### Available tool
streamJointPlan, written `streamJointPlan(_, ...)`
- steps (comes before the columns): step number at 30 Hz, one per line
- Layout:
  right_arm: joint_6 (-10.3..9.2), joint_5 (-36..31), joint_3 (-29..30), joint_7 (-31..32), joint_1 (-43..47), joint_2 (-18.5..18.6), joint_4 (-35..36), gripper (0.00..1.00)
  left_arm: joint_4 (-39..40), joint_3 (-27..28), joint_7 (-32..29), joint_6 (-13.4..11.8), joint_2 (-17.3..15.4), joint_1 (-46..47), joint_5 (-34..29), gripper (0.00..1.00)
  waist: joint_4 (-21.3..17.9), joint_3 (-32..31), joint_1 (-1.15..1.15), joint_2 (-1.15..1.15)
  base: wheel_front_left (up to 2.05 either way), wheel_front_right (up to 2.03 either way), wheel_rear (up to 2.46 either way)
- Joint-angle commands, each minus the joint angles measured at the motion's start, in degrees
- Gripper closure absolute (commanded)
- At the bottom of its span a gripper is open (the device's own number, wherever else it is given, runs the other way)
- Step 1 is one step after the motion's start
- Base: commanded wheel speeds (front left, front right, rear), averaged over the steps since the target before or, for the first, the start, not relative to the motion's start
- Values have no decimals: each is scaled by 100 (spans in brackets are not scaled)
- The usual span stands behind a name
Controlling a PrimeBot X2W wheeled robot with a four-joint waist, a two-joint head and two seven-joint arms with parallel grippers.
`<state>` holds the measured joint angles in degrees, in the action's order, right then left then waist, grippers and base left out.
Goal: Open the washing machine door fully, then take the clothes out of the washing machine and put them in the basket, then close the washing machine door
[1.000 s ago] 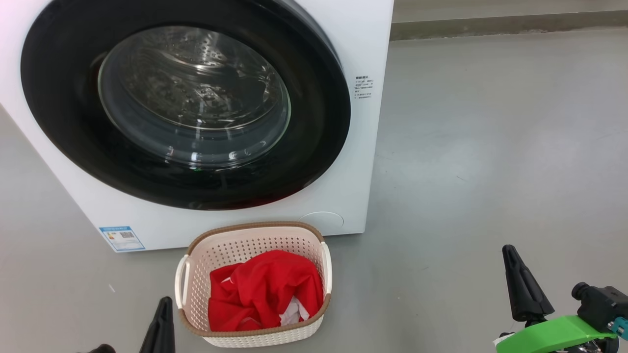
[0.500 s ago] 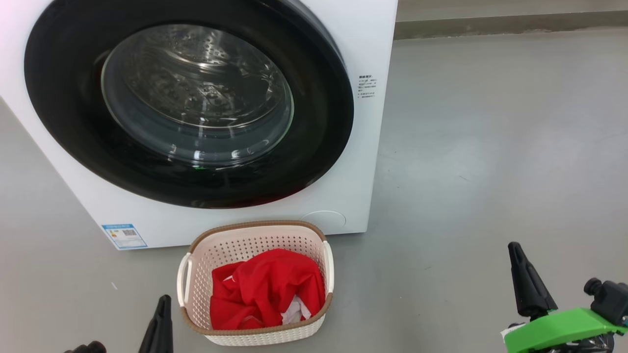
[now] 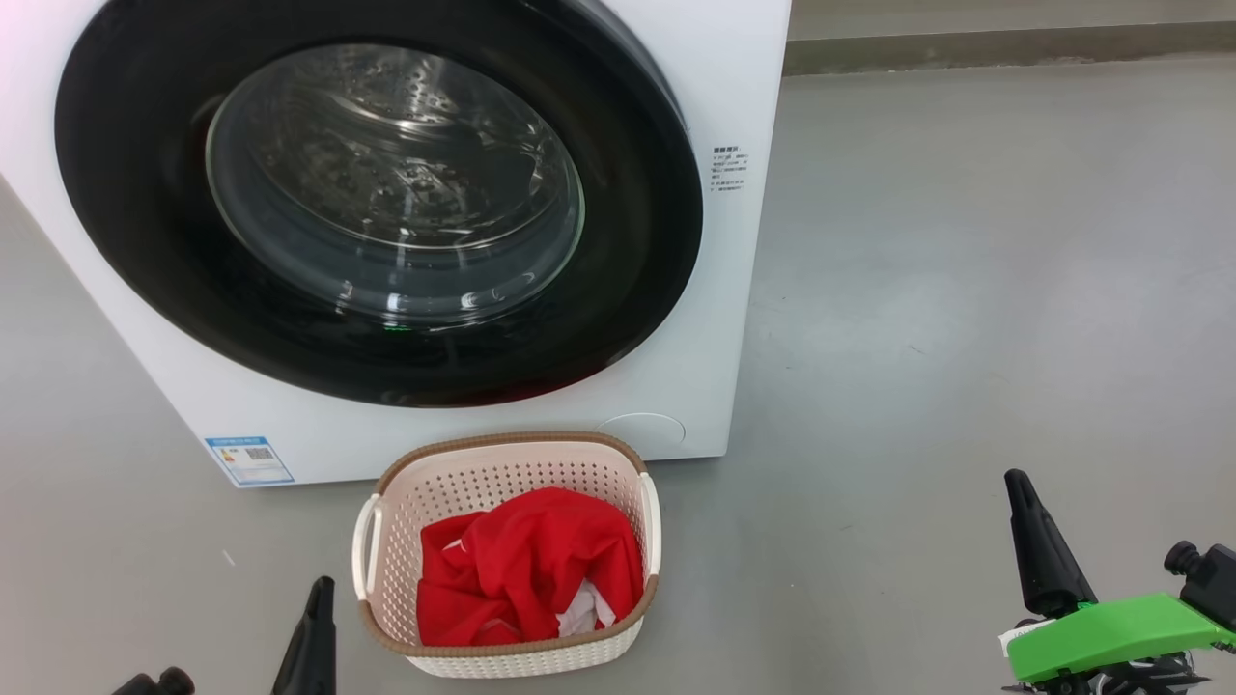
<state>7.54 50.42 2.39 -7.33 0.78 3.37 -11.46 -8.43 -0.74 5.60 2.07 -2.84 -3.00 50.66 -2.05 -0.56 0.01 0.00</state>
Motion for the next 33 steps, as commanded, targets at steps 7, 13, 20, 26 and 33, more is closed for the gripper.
streamJointPlan(7, -2, 591, -92, 136, -303, 135, 76, 100, 31, 165, -136, 104, -109, 361, 551, 100, 23, 6, 0, 0, 0, 0, 0)
streamJointPlan(13, -3, 1019, -98, 219, -346, 159, 42, 100, -29, 197, -227, 146, -119, 421, 953, 100, 42, 11, 0, 0, 0, 0, 0)
streamJointPlan(20, -3, 1516, -104, 318, -396, 188, 1, 100, -100, 235, -333, 196, -129, 492, 1420, 100, 64, 18, 0, 0, 0, 0, 0)
streamJointPlan(26, -3, 1871, -108, 388, -431, 207, -28, 100, -150, 262, -410, 231, -136, 543, 1754, 100, 80, 22, 0, 0, 0, 0, 0)
streamJointPlan(33, -4, 2366, -113, 487, -481, 234, -68, 100, -220, 301, -516, 280, -146, 613, 2219, 100, 103, 28, 0, 0, 0, 0, 0)
